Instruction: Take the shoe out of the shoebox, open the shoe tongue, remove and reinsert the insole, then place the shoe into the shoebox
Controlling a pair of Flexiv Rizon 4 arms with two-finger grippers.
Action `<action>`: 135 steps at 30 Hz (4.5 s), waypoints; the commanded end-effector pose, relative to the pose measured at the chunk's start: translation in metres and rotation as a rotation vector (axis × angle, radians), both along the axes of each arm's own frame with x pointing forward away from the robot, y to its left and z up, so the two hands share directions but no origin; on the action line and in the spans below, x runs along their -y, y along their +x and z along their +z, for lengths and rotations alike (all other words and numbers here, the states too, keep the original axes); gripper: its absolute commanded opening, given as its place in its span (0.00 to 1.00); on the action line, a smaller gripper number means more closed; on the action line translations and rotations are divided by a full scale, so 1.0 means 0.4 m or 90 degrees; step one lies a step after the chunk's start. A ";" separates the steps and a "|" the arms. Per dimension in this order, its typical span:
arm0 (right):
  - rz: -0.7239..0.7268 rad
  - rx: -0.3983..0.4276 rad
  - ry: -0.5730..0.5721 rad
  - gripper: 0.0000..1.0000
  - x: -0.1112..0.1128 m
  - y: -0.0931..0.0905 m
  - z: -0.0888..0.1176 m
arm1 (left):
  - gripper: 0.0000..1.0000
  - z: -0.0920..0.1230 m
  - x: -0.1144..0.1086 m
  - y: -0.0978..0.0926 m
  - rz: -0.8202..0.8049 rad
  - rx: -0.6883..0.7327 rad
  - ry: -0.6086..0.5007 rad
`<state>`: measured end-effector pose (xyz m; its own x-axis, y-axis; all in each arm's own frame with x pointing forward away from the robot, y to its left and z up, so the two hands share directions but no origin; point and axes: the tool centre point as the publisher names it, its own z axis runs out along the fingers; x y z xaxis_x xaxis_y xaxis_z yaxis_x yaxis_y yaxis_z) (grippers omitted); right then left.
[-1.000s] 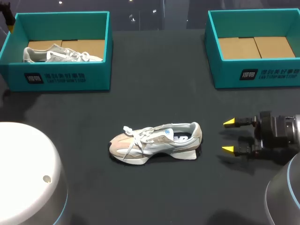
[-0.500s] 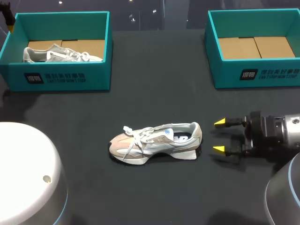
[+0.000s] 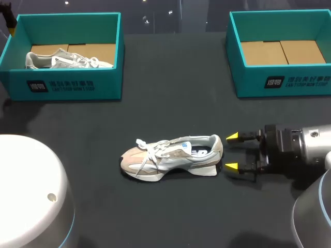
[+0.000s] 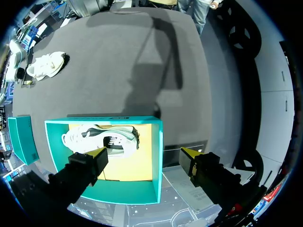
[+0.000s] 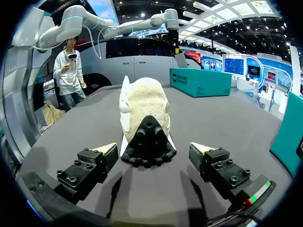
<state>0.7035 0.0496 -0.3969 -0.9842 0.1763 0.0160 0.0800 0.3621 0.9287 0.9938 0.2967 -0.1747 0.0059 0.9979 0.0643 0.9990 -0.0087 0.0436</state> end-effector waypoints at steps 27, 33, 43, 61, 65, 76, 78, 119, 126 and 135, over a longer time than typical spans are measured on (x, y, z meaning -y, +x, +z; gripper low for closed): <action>0.005 0.012 0.001 1.00 -0.105 0.009 -0.006 | 1.00 0.001 -0.001 0.001 -0.001 -0.001 0.001; 0.010 0.016 0.001 1.00 -0.121 0.010 -0.007 | 1.00 0.001 -0.001 0.001 -0.001 -0.001 0.001; 0.019 0.017 -0.002 1.00 -0.142 0.006 -0.011 | 1.00 0.001 -0.001 0.001 -0.001 -0.001 0.001; 0.030 0.017 0.003 1.00 -0.172 -0.001 -0.026 | 1.00 0.001 -0.001 0.001 -0.001 -0.001 0.001; 0.033 0.018 0.004 1.00 -0.179 0.000 -0.026 | 1.00 0.001 -0.001 0.001 -0.001 -0.001 0.001; 0.045 0.013 0.007 0.14 -0.194 0.012 -0.035 | 1.00 0.001 -0.001 0.001 -0.001 -0.001 0.001; 0.047 0.012 0.006 0.00 -0.194 0.013 -0.036 | 1.00 0.001 -0.001 0.001 -0.001 -0.001 0.001; 0.036 0.017 -0.003 0.00 -0.169 0.004 -0.032 | 1.00 0.013 0.014 -0.022 0.028 0.006 -0.013; 0.036 0.017 -0.003 0.00 -0.169 0.004 -0.032 | 1.00 0.026 0.083 -0.136 0.249 0.027 -0.001; 0.036 0.017 -0.003 0.00 -0.169 0.004 -0.032 | 1.00 0.027 0.204 -0.225 0.546 -0.056 -0.005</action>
